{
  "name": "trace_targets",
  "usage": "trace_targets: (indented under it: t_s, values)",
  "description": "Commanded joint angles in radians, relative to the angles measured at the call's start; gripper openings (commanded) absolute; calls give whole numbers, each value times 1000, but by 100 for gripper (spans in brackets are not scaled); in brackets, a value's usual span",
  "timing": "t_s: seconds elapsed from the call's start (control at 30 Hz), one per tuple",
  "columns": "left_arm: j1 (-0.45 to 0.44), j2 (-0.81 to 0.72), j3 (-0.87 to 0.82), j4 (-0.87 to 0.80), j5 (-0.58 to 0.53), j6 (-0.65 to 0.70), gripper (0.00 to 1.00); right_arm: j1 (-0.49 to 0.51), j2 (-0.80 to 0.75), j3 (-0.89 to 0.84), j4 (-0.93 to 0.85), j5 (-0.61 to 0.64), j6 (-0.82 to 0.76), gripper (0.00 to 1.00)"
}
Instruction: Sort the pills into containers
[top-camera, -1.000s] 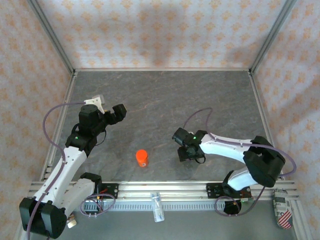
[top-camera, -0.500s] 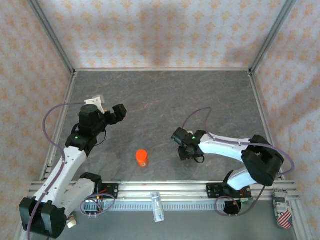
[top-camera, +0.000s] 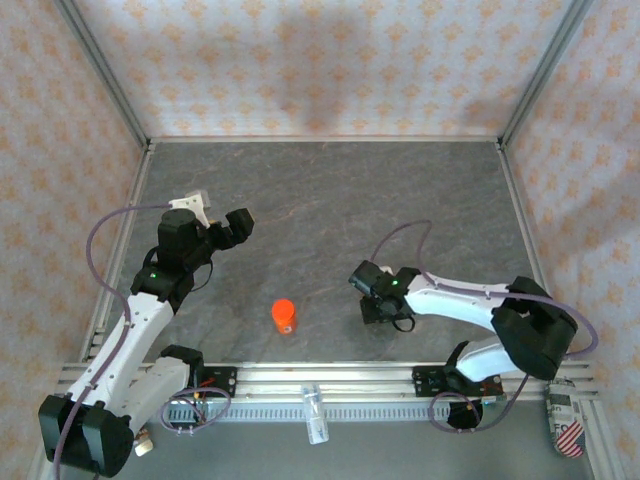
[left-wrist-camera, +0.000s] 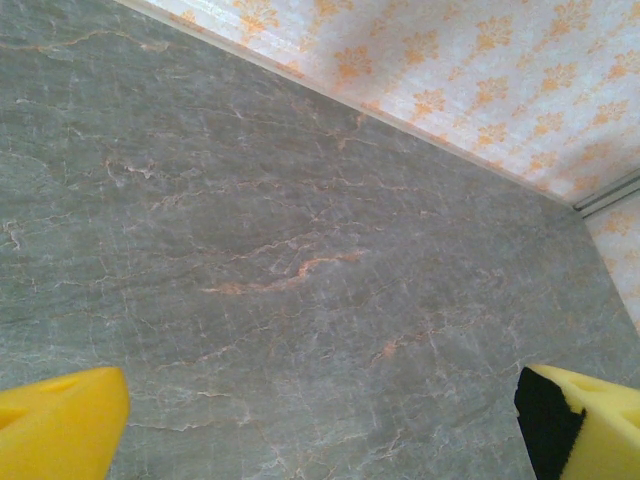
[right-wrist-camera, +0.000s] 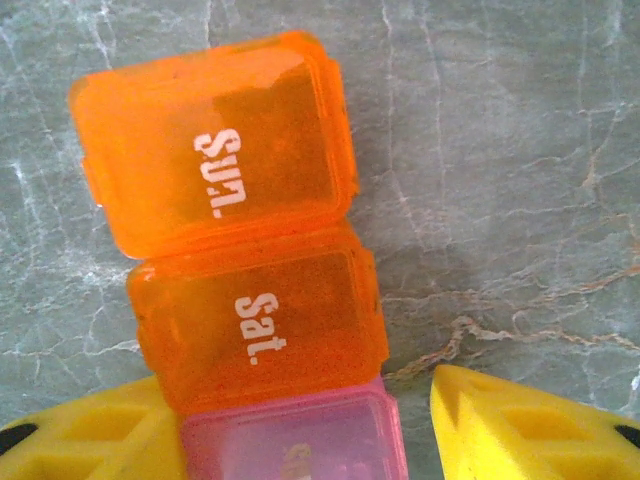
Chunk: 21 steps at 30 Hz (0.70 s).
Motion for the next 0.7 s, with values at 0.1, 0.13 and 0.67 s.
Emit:
trace_targets:
  t_s: [0.1,0.13,0.67]
  values:
    - [-5,-2,20,-17,8,-19,100,2,-37,-30,26,49,33,59]
    - [-4,-2,19,-16,10,-19,100,3,-39,-30,31,50,33,58]
    - [-4,7,28,-26,10,-18,100,-5,-23,-17,65,63,11,58]
